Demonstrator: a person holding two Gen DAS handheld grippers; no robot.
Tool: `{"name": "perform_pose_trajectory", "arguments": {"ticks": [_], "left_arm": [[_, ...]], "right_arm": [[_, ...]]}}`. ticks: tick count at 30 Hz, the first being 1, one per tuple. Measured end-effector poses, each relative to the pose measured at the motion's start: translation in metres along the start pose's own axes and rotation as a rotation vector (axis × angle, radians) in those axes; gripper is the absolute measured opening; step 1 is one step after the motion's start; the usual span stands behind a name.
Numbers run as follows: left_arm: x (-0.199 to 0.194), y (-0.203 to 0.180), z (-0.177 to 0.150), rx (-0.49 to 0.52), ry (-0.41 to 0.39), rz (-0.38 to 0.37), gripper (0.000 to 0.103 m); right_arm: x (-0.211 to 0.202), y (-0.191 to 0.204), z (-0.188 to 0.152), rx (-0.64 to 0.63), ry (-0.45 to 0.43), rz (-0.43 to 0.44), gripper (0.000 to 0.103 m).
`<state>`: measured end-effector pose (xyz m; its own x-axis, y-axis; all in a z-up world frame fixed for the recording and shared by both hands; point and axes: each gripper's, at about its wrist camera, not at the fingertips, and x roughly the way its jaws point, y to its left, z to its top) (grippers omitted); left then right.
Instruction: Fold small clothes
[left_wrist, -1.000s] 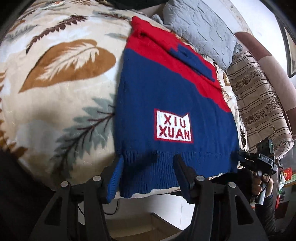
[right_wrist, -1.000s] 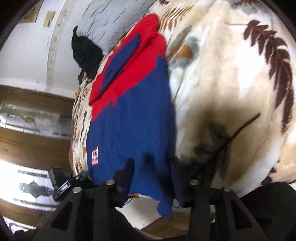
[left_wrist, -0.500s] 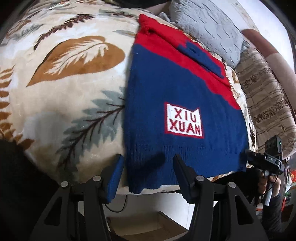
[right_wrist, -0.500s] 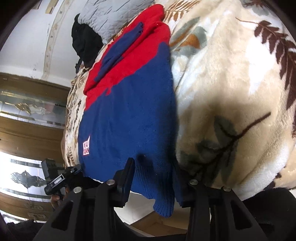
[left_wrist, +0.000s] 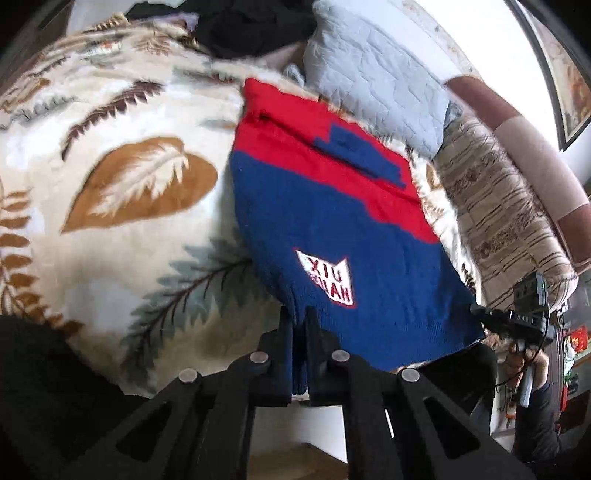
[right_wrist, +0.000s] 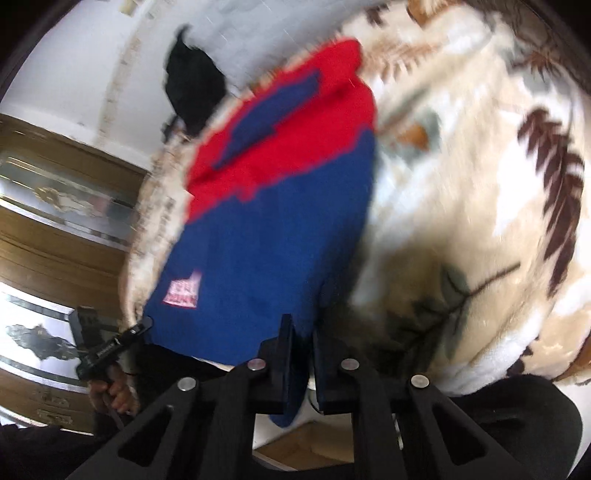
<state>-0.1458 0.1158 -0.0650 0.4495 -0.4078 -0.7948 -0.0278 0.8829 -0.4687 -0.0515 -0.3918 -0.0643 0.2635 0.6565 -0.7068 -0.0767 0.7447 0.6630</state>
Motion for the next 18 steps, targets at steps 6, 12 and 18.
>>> {"name": "perform_pose_trajectory", "arguments": {"ticks": [6, 12, 18], "left_arm": [[0.033, 0.020, -0.010, -0.066, 0.102, 0.059, 0.011], [0.032, 0.015, -0.011, -0.052, 0.108, 0.012, 0.040], [0.003, 0.008, -0.001, -0.047, 0.038, -0.062, 0.006]], "right_arm": [[0.041, -0.030, -0.006, 0.122, 0.144, -0.054, 0.025], [0.044, -0.029, -0.008, 0.131, 0.129, -0.001, 0.056], [0.040, -0.023, -0.010, 0.149, 0.114, -0.044, 0.006]]}}
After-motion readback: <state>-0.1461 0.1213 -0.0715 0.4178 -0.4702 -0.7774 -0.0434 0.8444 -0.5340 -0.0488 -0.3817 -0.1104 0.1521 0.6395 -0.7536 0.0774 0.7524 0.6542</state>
